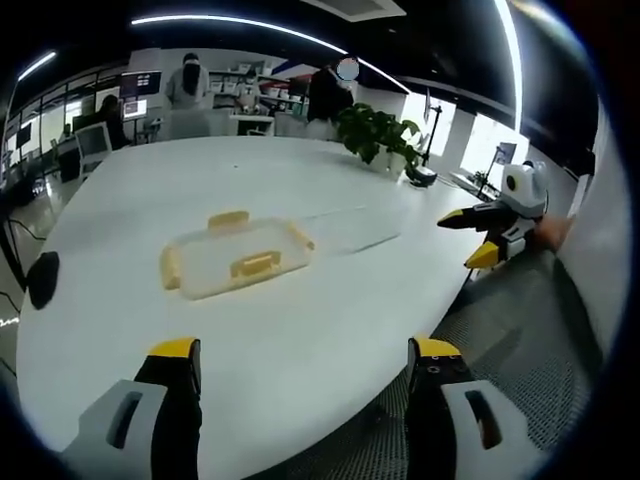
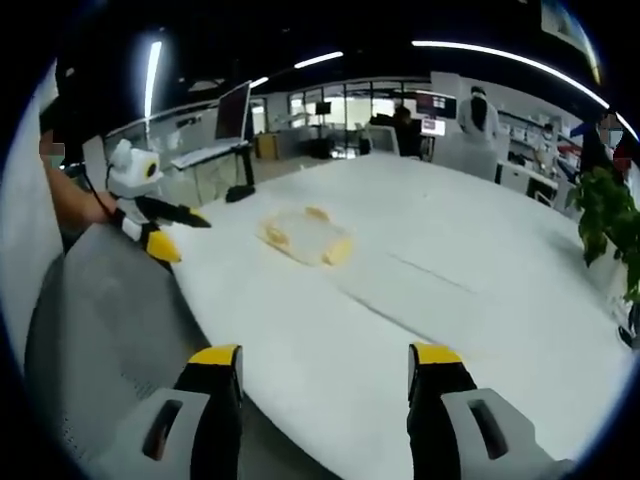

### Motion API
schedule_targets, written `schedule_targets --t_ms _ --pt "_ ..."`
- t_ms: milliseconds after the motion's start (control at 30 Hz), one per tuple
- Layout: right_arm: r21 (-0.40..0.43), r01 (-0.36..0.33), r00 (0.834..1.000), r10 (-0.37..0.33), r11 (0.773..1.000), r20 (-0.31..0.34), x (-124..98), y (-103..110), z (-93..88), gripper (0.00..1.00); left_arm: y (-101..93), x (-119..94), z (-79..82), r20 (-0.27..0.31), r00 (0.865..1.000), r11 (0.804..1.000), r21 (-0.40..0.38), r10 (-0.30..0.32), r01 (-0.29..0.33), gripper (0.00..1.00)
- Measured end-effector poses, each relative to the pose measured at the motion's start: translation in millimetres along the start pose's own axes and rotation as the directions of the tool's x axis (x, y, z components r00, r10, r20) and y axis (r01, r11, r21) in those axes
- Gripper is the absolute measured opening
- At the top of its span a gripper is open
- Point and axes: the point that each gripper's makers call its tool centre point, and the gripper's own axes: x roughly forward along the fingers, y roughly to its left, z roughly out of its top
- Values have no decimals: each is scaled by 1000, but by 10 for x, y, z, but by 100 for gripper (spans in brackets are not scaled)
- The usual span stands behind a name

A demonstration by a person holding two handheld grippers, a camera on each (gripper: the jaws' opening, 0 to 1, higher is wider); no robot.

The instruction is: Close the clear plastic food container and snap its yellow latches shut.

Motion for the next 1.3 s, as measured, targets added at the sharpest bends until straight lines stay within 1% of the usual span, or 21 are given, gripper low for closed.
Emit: schedule_targets --t_ms 33,133,267,367,433,500,600,633,667,700,800,833,1033,1100,1133,1167,1300 --pt "-4 6 1000 -6 1000 -7 -1 -14 -12 67 -2 -2 1 0 1000 1000 3 1 -1 84" --pt "7 13 1000 -13 1000 -3 -8 -37 -1 67 -5 -4 17 7 1000 1000 2 1 -1 85" --pt "-29 9 1000 -9 1000 -6 3 -27 21 68 -15 -2 18 7 1000 1000 3 -7 7 85" --pt "-37 3 1000 -3 999 -15 11 -27 26 68 -27 1 33 9 1000 1000 6 -15 15 85" --pt "-56 -2 1000 1 998 -18 11 -29 59 68 -27 0 47 11 1000 1000 10 -20 20 86" --pt "-82 -4 1000 2 997 -22 24 -51 103 68 -30 -8 78 16 1000 999 17 -27 27 85" --pt "-96 -10 1000 8 995 -14 63 -100 202 67 -42 -2 111 5 999 997 62 -50 49 84" --pt "-106 -13 1000 12 994 -11 89 -118 238 67 -18 3 119 1 999 995 90 -46 46 84" --pt "-114 -13 1000 11 993 -13 108 -134 252 66 -8 11 125 -3 999 994 99 -49 49 83" --pt "-120 -18 1000 15 993 -23 139 -153 262 66 16 31 121 -9 999 993 102 -52 53 83" --pt "-124 -31 999 28 992 -22 203 -154 297 66 68 63 126 -18 998 993 105 -58 59 82" --pt "-135 -40 999 35 990 -35 233 -150 294 65 91 74 135 -20 998 992 110 -60 62 82" --pt "-156 -62 998 58 986 -30 353 -121 378 65 248 113 179 -27 998 990 126 -57 60 81" --pt "-164 -72 997 68 984 -30 397 -100 397 64 292 119 174 -33 998 988 142 -57 61 78" --pt "-170 -82 996 77 982 -35 432 -84 402 64 324 120 174 -36 998 984 169 -57 63 75" --pt "-171 -91 996 87 981 -34 450 -68 417 64 343 126 167 -41 998 983 173 -57 63 75" --pt "-172 -115 993 114 978 -17 554 -16 504 64 423 158 149 -59 997 983 170 -58 67 77"
